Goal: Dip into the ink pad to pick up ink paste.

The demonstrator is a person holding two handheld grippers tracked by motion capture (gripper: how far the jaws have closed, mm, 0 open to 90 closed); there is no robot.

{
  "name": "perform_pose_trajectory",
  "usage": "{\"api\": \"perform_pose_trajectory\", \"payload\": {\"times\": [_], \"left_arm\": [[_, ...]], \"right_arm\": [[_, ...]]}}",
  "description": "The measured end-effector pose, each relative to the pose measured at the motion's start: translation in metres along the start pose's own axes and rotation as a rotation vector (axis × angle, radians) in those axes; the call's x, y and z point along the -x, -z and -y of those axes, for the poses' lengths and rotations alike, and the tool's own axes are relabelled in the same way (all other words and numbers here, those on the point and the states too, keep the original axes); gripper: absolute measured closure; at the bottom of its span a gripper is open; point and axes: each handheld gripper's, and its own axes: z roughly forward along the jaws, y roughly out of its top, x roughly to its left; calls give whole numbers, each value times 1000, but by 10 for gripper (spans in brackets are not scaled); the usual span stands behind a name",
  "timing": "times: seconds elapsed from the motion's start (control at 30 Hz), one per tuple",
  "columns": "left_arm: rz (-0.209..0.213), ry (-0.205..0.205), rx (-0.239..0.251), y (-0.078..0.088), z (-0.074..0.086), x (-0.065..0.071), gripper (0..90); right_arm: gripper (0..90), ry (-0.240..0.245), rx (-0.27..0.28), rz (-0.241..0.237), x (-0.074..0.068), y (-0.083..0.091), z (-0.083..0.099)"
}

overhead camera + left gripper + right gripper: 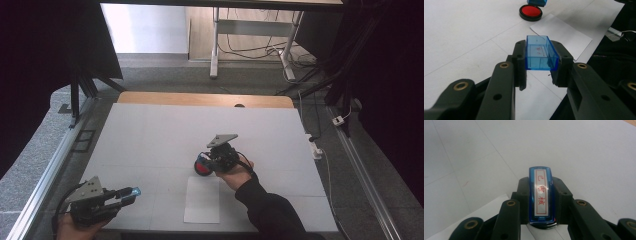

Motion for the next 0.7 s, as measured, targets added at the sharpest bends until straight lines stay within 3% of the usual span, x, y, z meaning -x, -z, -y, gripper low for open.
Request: {"api": "perform_pose_trajectory", "payload": {"times": [0.7], "left_arm": [[11,8,1,0,0,0,677]], "right_arm": [[709,-26,66,-41,-5,28,4]]}}
